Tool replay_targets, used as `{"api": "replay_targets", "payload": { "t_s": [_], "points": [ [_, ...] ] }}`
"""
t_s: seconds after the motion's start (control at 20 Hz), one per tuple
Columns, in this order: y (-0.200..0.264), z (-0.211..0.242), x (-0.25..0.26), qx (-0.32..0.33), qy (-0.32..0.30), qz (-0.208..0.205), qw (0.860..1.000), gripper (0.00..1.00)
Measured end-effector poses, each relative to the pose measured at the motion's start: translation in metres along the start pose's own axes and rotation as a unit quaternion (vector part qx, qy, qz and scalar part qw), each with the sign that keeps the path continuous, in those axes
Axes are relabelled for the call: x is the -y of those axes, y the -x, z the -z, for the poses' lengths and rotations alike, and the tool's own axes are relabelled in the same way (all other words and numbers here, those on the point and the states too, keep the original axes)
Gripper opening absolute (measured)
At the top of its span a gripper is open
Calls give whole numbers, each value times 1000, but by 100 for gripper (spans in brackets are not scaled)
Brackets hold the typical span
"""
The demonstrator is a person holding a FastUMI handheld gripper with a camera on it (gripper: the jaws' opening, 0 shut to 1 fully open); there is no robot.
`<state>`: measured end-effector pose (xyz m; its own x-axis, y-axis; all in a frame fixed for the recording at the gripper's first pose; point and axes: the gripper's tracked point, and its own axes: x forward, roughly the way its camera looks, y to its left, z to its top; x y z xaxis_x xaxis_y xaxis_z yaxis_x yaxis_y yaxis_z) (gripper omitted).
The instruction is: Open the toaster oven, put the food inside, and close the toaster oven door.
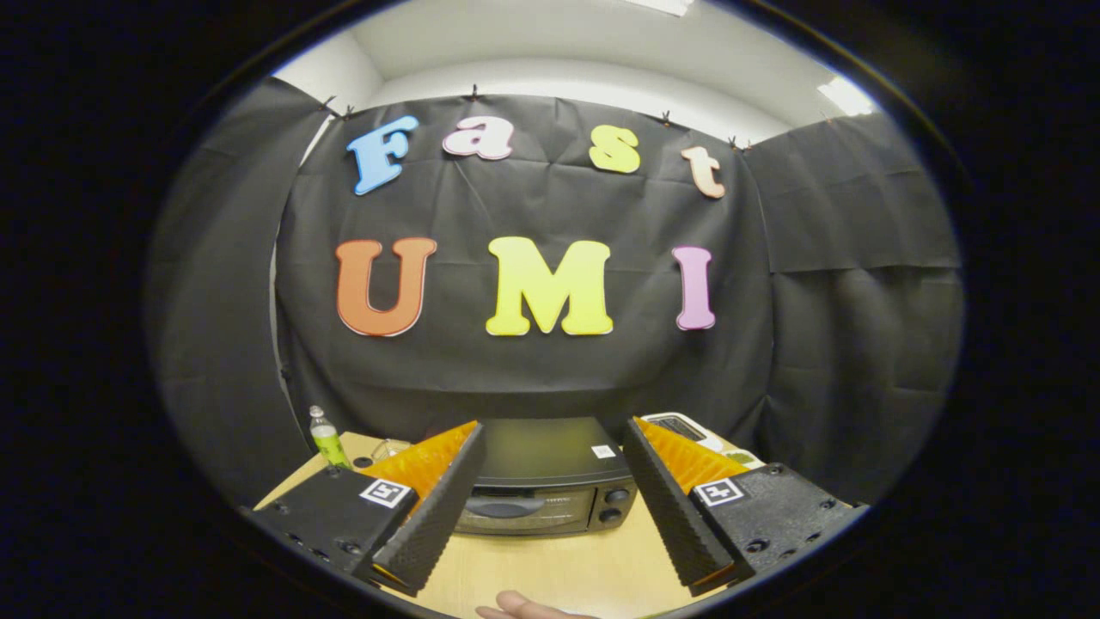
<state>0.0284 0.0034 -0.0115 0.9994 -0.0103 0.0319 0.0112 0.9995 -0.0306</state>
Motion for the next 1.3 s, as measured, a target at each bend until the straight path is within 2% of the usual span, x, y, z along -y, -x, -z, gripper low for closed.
{"api": "replay_targets", "payload": {
  "t_s": [0.2, 0.75, 0.9, 1.1, 1.3],
  "points": [
    [-9, 20, -11, -21, -24, -13, 999, 100],
    [-56, 79, -25, -47, -1, -1, 999, 100],
    [-67, 101, -43, -60, 3, -21, 998, 100],
    [-81, 134, -65, -91, -27, -55, 994, 100],
    [-98, 158, -62, -99, -14, -45, 994, 100]
  ]
}}
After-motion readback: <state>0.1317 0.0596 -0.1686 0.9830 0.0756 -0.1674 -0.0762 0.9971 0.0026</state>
